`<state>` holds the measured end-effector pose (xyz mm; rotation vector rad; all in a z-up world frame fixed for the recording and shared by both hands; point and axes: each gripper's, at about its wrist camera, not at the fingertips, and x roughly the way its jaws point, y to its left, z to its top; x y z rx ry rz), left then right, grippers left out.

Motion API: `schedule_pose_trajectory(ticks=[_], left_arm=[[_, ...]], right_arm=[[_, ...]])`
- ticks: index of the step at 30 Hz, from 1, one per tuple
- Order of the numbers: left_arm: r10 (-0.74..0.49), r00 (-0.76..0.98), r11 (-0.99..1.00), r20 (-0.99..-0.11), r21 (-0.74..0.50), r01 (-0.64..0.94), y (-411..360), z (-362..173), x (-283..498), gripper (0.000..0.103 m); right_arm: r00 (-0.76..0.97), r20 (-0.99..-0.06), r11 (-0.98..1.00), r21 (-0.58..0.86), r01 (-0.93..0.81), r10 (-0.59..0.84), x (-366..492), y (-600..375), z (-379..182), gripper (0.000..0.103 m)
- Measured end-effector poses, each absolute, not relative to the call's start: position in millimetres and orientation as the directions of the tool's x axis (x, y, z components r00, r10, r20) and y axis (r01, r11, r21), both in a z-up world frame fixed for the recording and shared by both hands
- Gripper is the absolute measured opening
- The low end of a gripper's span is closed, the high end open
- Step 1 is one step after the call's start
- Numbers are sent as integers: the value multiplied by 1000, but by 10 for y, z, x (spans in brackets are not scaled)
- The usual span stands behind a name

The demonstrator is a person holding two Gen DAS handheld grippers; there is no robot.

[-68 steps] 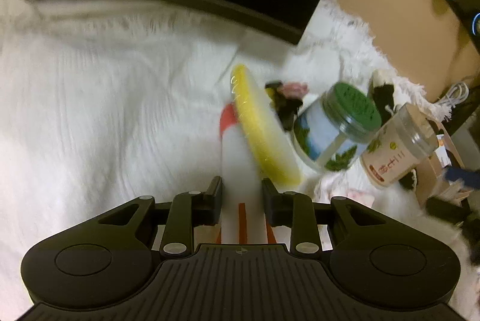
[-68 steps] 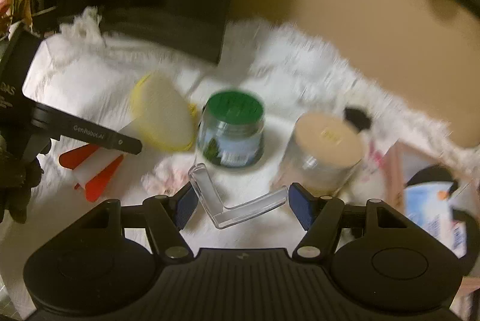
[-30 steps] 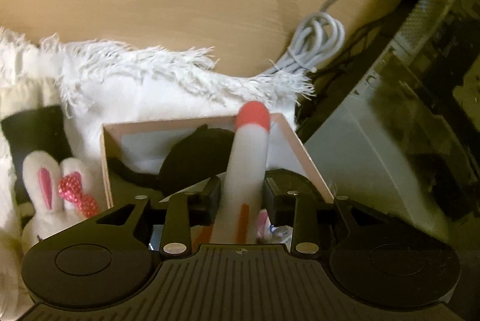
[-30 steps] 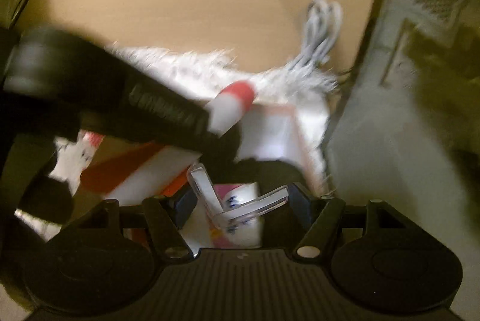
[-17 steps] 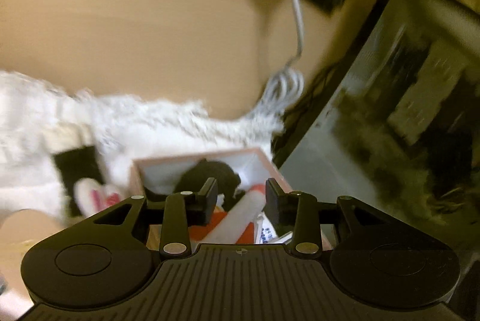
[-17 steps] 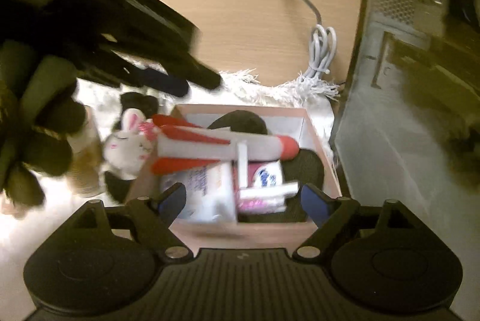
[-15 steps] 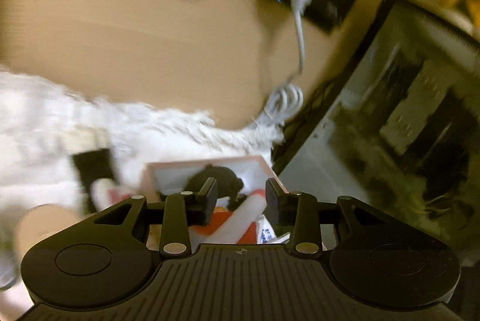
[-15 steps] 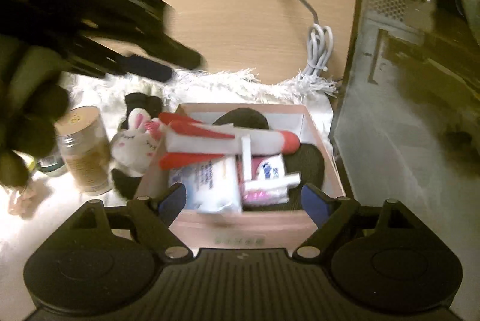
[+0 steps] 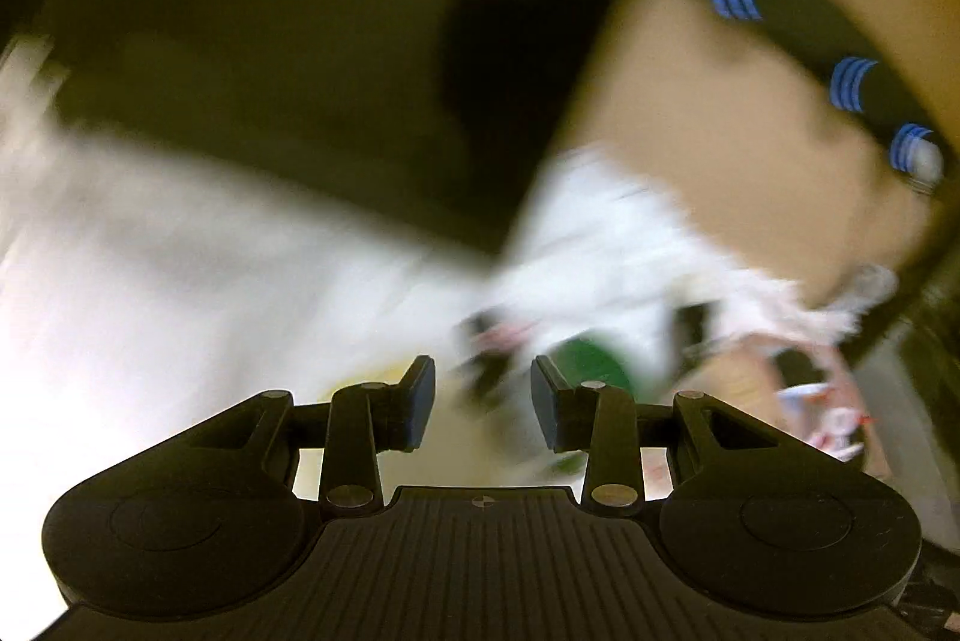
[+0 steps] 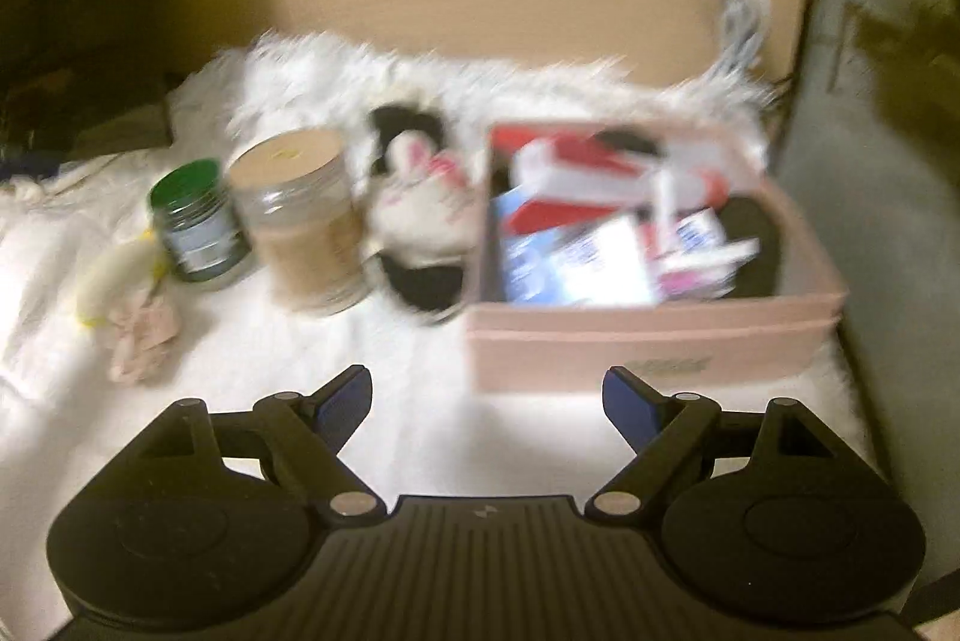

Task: Organize soft objects
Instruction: 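Grasp the yellow glitter pad with the left gripper while the right grasps the pink tissue flower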

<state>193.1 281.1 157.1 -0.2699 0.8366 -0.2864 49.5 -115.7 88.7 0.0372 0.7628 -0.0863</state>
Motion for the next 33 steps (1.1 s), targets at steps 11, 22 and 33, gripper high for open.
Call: schedule_pose_trajectory(ticks=[11, 22, 33], left_arm=[[-426, 583, 826, -691, -560, -61, 3396, 672, 2124, 38], [-513, 497, 829, -700, -554, 75, 3358, 405, 2393, 35], [-724, 380, 665, -576, -729, 163, 3206, 421, 2450, 45]], right_arm=[[681, -729, 991, -30, -132, 69, 738, -16, 755, 85], [704, -705, 923, -210, -323, 86, 1317, 1204, 545, 39], [612, -787, 942, -144, -302, 75, 1505, 1197, 315, 30]])
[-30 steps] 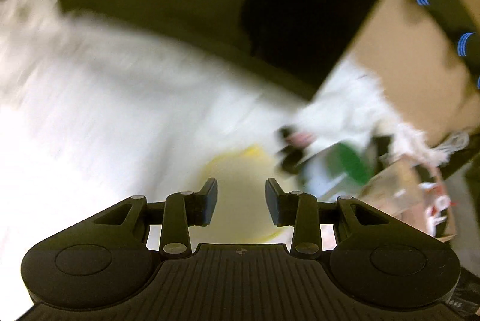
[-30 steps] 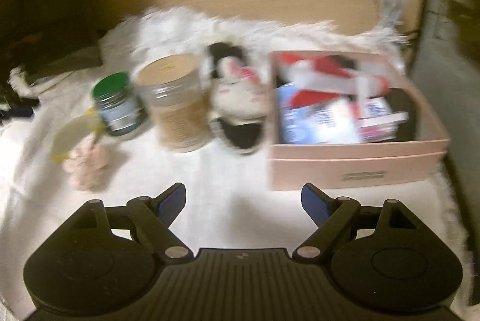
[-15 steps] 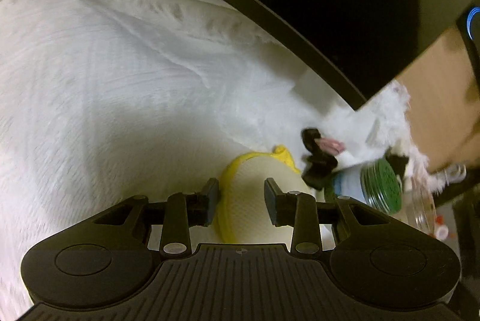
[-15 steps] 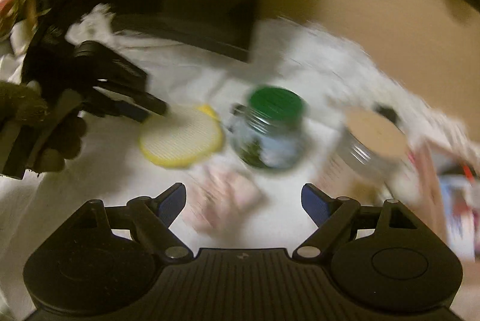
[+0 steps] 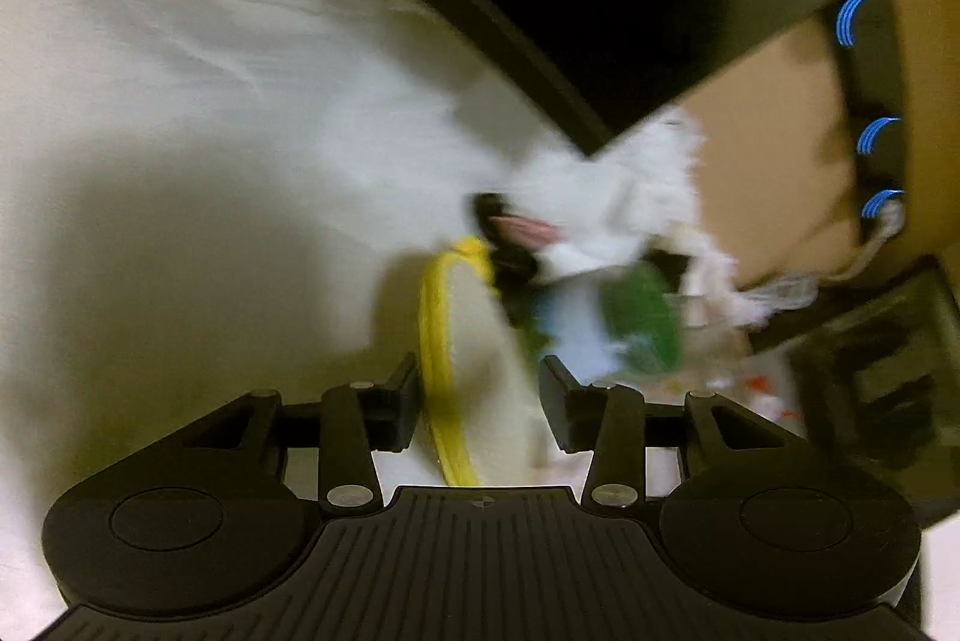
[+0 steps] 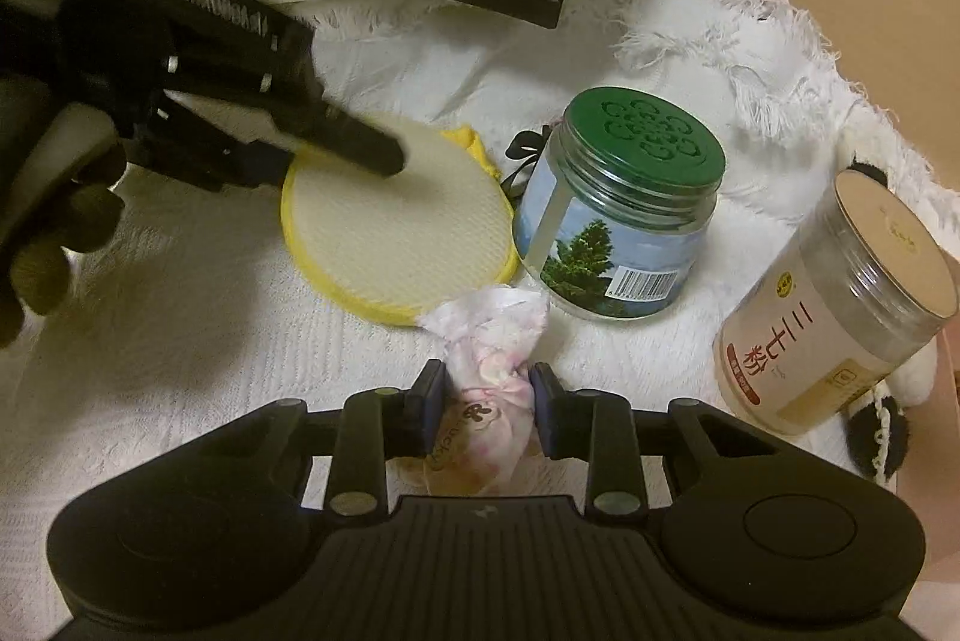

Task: Organize soft objects
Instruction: 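Grasp the yellow glitter pad with the left gripper while the right grasps the pink tissue flower, then carry the glitter pad and tissue flower into the pink box and open both grippers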

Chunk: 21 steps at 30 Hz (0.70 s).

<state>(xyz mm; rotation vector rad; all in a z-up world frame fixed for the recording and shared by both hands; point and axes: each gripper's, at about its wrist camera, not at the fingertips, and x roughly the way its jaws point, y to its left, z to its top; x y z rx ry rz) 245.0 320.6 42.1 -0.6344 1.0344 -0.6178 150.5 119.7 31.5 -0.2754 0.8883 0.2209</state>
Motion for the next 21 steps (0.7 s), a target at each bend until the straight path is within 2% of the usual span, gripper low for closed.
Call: schedule_pose_trajectory(ticks=[3, 7, 11, 15, 18, 19, 21], left_arm=[[-715, 383, 682, -585, -705, 196, 3021, 493, 2424, 45], [-592, 449, 791, -670, -591, 161, 2787, 519, 2398, 43], [-514, 508, 838, -691, -532, 124, 2551, 521, 2337, 23], [-445, 572, 882, -689, -449, 144, 2383, 556, 2236, 21], [-443, 601, 883, -665, -439, 165, 2327, 661, 2080, 19], [-437, 610, 886, -661, -434, 165, 2338, 692, 2029, 19], [-442, 615, 882, -653, -441, 165, 2352, 741, 1933, 18]], right_arm=[[611, -787, 945, -136, -299, 80, 1481, 1178, 309, 30], [611, -787, 943, -131, -305, 88, 1460, 1153, 313, 30], [623, -769, 929, -113, -352, 143, 1341, 1019, 417, 30], [627, -757, 920, -91, -381, 185, 1229, 759, 490, 30], [617, -767, 931, -72, -359, 179, 1235, 589, 475, 30], [615, -767, 934, -61, -352, 182, 1232, 552, 473, 32], [624, -762, 944, -50, -325, 174, 1227, 484, 495, 49]])
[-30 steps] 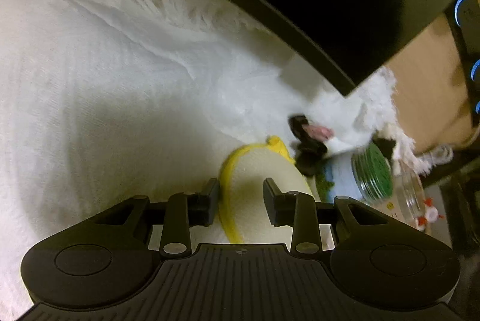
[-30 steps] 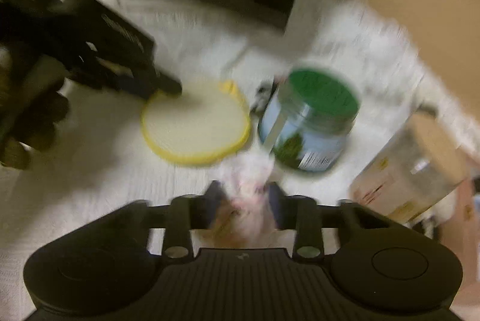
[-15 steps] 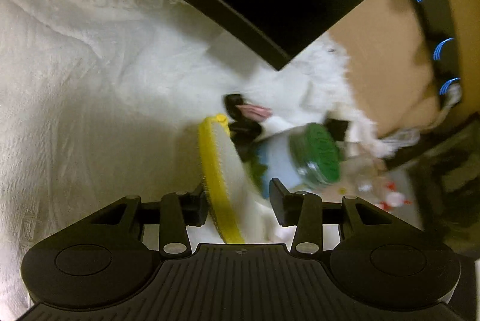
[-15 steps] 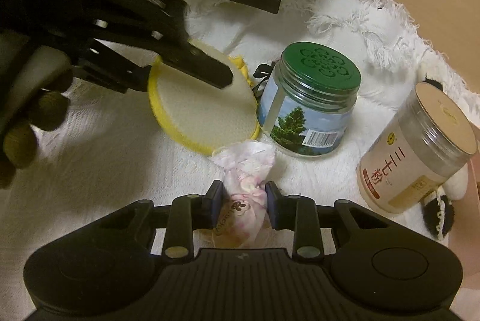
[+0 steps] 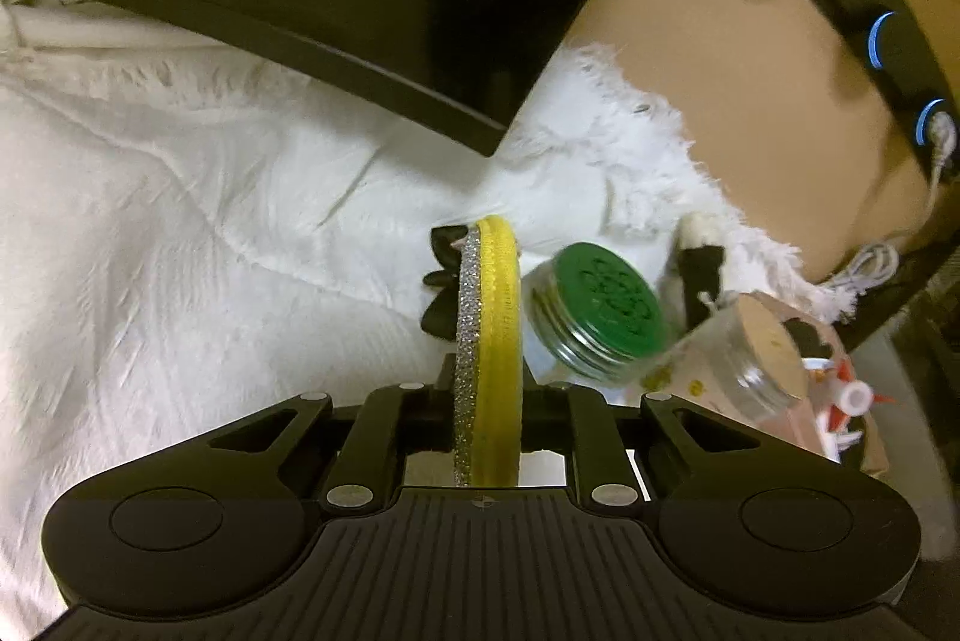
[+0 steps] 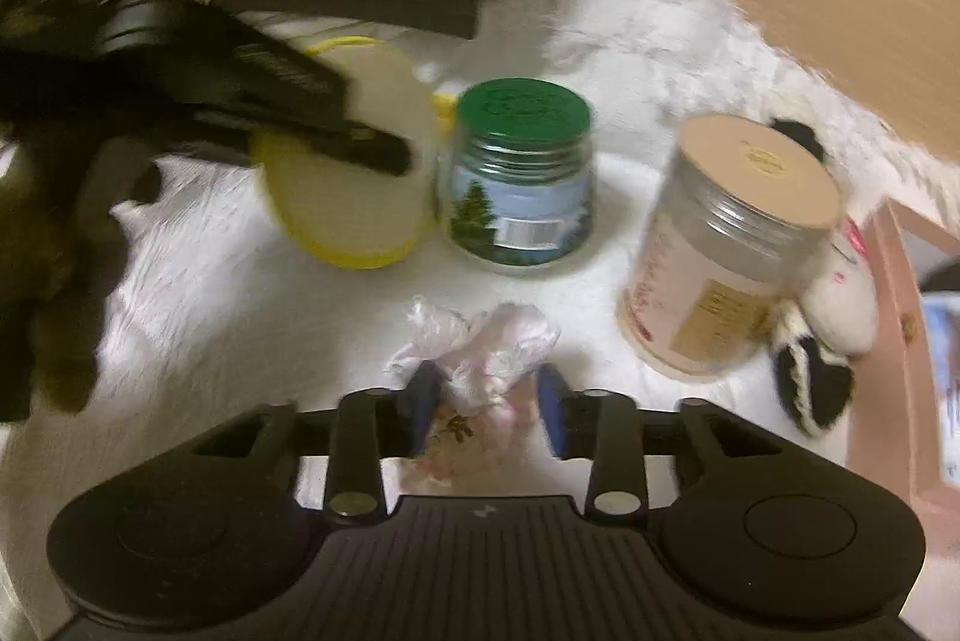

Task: Organize soft objects
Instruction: 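Carry the glitter pad and tissue flower into the pink box and open both grippers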

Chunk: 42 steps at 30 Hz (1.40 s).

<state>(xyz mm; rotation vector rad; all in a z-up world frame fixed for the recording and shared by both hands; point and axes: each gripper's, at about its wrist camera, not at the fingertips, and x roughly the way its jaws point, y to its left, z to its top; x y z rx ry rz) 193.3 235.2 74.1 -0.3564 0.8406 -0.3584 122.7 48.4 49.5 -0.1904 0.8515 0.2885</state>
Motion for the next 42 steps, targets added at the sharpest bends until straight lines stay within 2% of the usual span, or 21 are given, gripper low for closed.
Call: schedule_pose_trajectory(ticks=[2, 5, 9, 11, 21, 25, 29, 35, 38, 42], left_arm=[[-443, 604, 883, -662, -438, 168, 2362, 788, 1859, 18], [-414, 586, 904, -697, -390, 175, 2331, 792, 1829, 18], [-416, 571, 899, -708, -415, 140, 2427, 760, 1808, 18], [-426, 579, 895, -695, -418, 157, 2448, 800, 1796, 18], [-432, 633, 890, -643, -419, 181, 2488, 1064, 1685, 18], [-427, 701, 891, -571, -396, 221, 2468, 1454, 1755, 18], [-475, 729, 876, -493, -346, 336, 2168, 2012, 1948, 18], [-686, 597, 727, -416, -375, 575, 1175, 2386, 2108, 18], [-779, 468, 623, -417, -442, 645, 562, 2290, 2145, 18], [-862, 304, 500, -405, -582, 642, -145, 1993, 2259, 18]], right_arm=[[615, -765, 950, -15, -313, 191, 1248, 443, 520, 52], [621, -761, 946, -31, -323, 187, 1336, 471, 522, 50], [578, -788, 941, 3, -338, 210, 1482, 464, 484, 19], [577, -793, 948, 4, -320, 198, 1492, 422, 511, 16], [628, -748, 951, 13, -308, 214, 1273, 157, 858, 13], [651, -725, 956, 32, -292, 223, 1258, 87, 1066, 12], [736, -639, 965, 33, -262, 221, 1328, -94, 1599, 12], [859, -511, 995, -63, -72, 30, 1287, -755, 2236, 12], [869, -483, 992, -112, 61, -108, 1101, -1148, 2330, 12], [841, -496, 976, -107, 188, -216, 808, -1570, 2251, 12]])
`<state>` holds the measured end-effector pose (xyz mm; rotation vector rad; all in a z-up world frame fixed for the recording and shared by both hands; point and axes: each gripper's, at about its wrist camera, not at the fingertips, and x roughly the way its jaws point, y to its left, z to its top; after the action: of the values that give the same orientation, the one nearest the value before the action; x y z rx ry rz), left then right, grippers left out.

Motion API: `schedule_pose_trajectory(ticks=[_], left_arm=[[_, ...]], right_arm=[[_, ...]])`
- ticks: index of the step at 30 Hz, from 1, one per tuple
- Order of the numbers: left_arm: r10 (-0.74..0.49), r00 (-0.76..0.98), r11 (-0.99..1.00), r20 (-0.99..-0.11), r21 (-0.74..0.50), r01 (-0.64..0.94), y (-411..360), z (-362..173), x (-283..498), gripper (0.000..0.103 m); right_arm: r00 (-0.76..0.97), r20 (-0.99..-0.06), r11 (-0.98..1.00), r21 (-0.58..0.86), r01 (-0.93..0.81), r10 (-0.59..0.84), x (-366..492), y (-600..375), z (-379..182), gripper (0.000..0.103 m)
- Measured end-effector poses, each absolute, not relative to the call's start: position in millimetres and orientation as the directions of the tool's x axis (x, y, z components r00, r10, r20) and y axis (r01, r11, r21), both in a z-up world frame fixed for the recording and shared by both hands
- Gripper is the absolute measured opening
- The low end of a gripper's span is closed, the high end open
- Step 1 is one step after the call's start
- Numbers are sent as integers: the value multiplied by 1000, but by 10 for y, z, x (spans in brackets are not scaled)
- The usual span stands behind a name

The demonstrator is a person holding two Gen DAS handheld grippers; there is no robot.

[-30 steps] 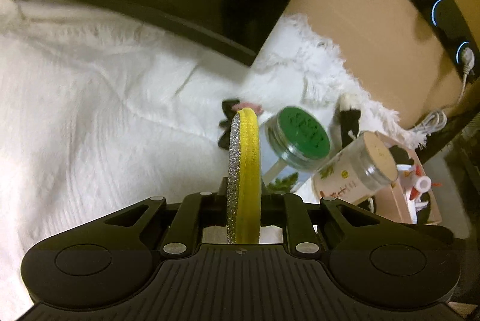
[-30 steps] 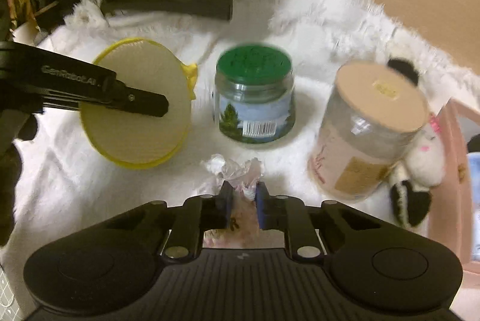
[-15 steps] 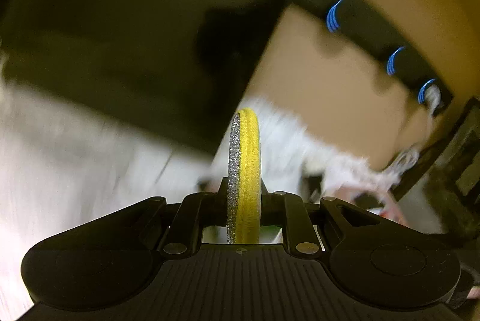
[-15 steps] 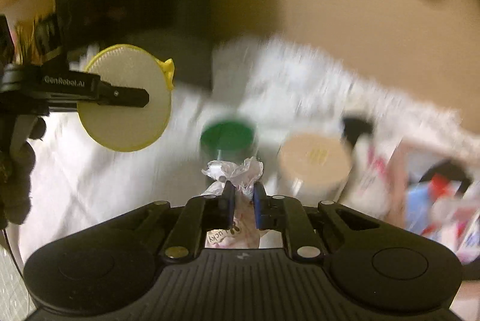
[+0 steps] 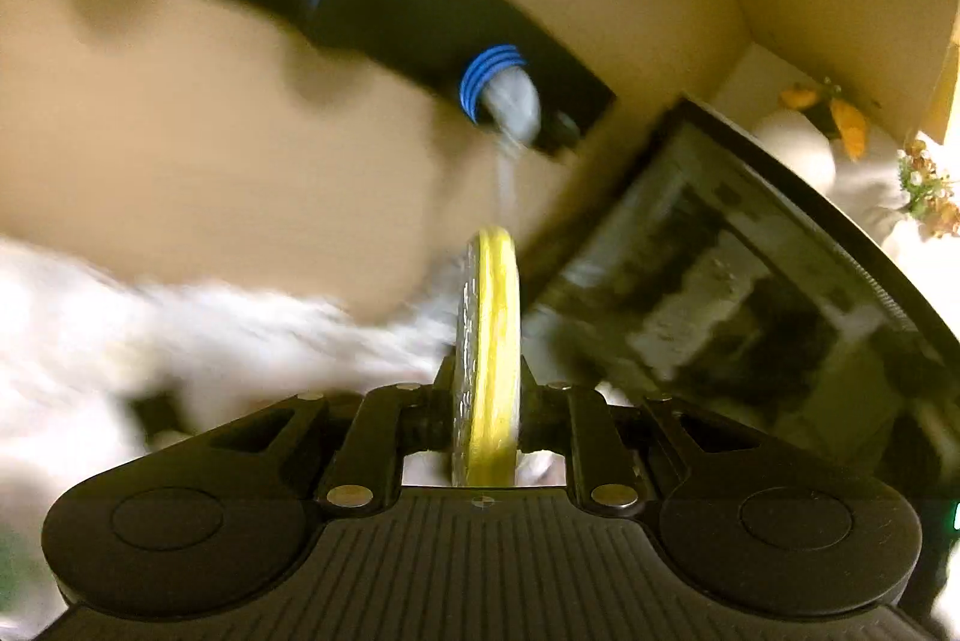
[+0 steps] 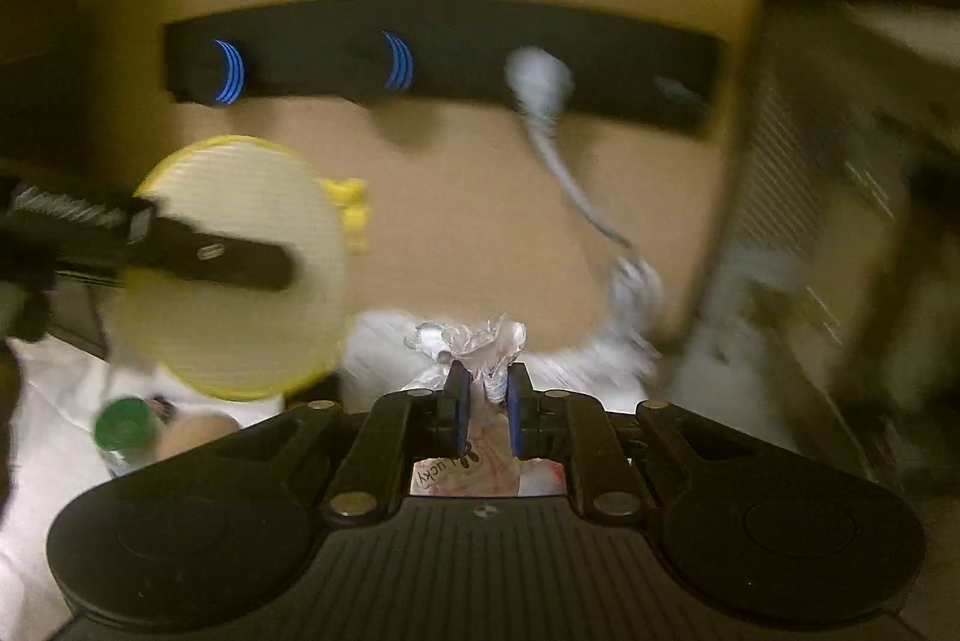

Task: Organize soft objects
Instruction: 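Carry the glitter pad and tissue flower into the pink box and open both grippers, then grasp the small black plush with pink ears with the left gripper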

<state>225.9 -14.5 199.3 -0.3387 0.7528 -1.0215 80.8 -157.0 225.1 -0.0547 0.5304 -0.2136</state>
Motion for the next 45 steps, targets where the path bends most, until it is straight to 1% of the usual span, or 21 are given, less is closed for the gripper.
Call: schedule_pose_trajectory(ticks=[3, 5, 6, 8, 10, 11, 12, 15, 17, 20, 23, 25, 28, 30, 32, 33, 36, 40, 41, 42, 45], left_arm=[[-868, 250, 485, -429, -626, 611, -605, 1666, 2390, 19], [-841, 217, 518, -495, -624, 586, -849, 1403, 2472, 19], [-818, 193, 542, -541, -614, 574, -973, 1238, 2511, 19], [-777, 167, 577, -606, -581, 574, -1111, 1024, 2535, 19], [-732, 208, 621, -649, -510, 595, -1159, 934, 2496, 24], [-720, 240, 639, -651, -488, 595, -1099, 928, 2480, 29], [-713, 270, 655, -647, -477, 586, -1049, 954, 2480, 29], [-741, 308, 651, -596, -527, 546, -863, 1093, 2516, 29], [-751, 327, 646, -573, -536, 543, -704, 1225, 2448, 29], [-751, 380, 653, -540, -522, 548, -353, 1407, 2213, 29], [-736, 440, 674, -515, -494, 549, -34, 1476, 1925, 29], [-707, 479, 704, -521, -455, 545, 215, 1469, 1688, 29], [-639, 530, 762, -557, -365, 535, 598, 1387, 1375, 29], [-566, 571, 813, -594, -286, 508, 859, 1267, 1213, 29], [-489, 604, 860, -630, -233, 454, 1180, 1171, 1100, 29], [-455, 614, 882, -645, -228, 413, 1349, 1109, 1068, 29], [-391, 627, 920, -673, -272, 282, 1762, 976, 1050, 29], [-359, 628, 931, -690, -309, 194, 2066, 921, 1169, 29], [-362, 623, 930, -694, -315, 190, 2080, 915, 1231, 29], [-367, 620, 927, -694, -329, 180, 2125, 890, 1292, 29], [-365, 621, 920, -694, -373, 125, 2252, 839, 1465, 29]], right_arm=[[809, -531, 965, -78, 252, -254, 609, -1797, 2083, 12], [782, -566, 957, -46, 288, -262, 503, -1939, 1915, 12], [770, -582, 953, -31, 301, -262, 452, -1987, 1837, 12], [746, -614, 949, -13, 315, -257, 356, -2064, 1687, 12], [726, -639, 947, -15, 320, -255, 281, -2094, 1551, 12], [719, -647, 948, -15, 318, -252, 262, -2112, 1503, 12], [715, -654, 948, -13, 318, -249, 255, -2136, 1464, 12], [716, -660, 950, 7, 311, -229, 367, -2203, 1426, 12], [727, -654, 956, 24, 294, -208, 467, -2209, 1416, 12], [771, -604, 957, 47, 286, -201, 716, -2246, 1554, 12], [814, -554, 947, 133, 292, -173, 1117, -2408, 1739, 12], [790, -588, 935, 153, 319, -173, 1485, -2528, 1727, 12], [674, -715, 916, 122, 383, -187, 2145, -2684, 1449, 12], [549, -812, 909, 57, 413, -198, 2513, -2752, 1179, 12], [398, -883, 885, -39, 464, -247, 2772, -2807, 934, 12], [350, -902, 879, -63, 473, -253, 2850, -2825, 854, 12], [283, -913, 872, -135, 471, -295, 3010, -2859, 677, 9], [279, -905, 886, -185, 425, -322, 3084, -2763, 614, 11], [277, -905, 888, -189, 419, -323, 3086, -2752, 620, 13], [274, -906, 889, -189, 417, -321, 3078, -2747, 634, 20], [270, -916, 887, -160, 434, -297, 3003, -2766, 742, 31]])
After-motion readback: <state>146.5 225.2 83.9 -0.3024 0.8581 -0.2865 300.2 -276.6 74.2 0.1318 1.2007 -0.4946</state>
